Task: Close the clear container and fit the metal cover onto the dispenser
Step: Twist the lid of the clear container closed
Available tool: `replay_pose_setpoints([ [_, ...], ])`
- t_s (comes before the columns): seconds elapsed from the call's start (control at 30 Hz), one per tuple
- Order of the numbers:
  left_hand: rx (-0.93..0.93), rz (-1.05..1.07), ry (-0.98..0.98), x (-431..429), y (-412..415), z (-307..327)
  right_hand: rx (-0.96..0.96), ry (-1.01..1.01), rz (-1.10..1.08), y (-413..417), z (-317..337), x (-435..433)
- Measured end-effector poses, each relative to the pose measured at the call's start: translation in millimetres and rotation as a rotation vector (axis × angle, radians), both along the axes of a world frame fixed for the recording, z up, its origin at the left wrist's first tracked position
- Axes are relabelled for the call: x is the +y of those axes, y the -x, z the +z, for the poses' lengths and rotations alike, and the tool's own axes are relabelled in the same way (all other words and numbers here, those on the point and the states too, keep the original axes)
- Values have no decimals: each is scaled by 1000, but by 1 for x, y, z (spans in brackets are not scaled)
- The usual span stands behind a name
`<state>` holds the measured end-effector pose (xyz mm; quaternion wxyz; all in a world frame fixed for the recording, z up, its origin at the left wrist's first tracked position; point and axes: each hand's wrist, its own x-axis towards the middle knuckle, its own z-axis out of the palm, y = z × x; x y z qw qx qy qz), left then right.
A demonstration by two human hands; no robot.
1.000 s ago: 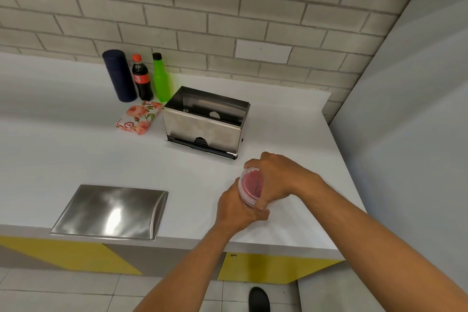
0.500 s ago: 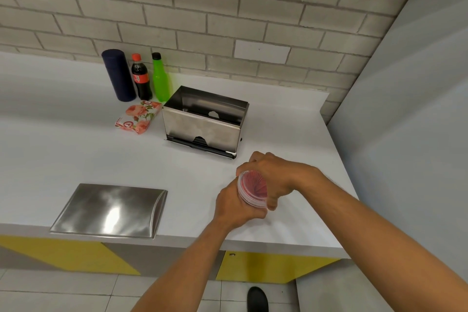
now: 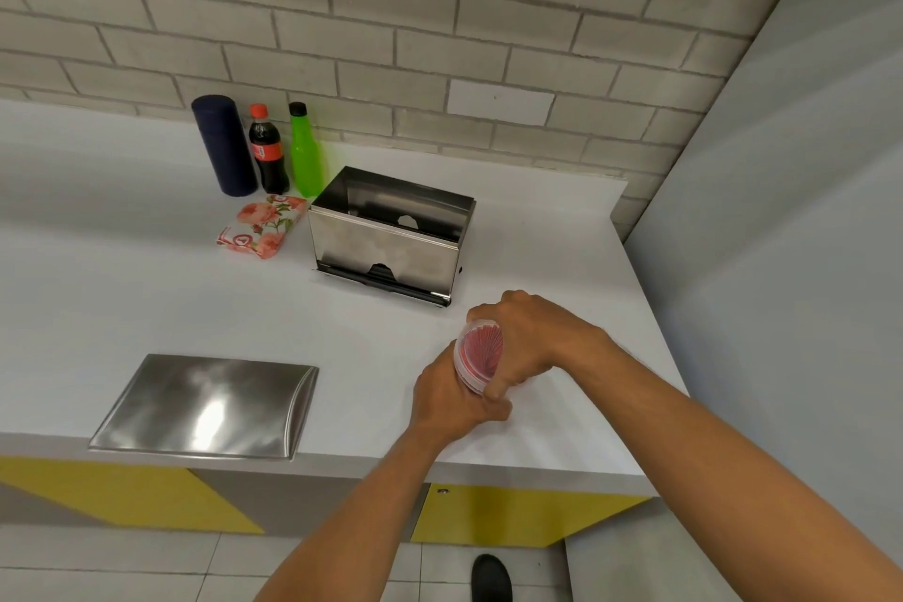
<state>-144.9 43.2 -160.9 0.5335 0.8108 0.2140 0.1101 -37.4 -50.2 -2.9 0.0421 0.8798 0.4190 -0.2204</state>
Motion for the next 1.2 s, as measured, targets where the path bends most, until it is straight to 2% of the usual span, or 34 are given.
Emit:
replay_pose_setpoints([
  [0.63,-30,-32,1,0,2,1,153,50,105,-2,7,-4],
  [0.9,24,-37,-6,3,-1,-4,2,47,-65,11,-7,-3],
  [1.2,25,-28,-29,3,-3,-5,89,88,31,2,4,3],
])
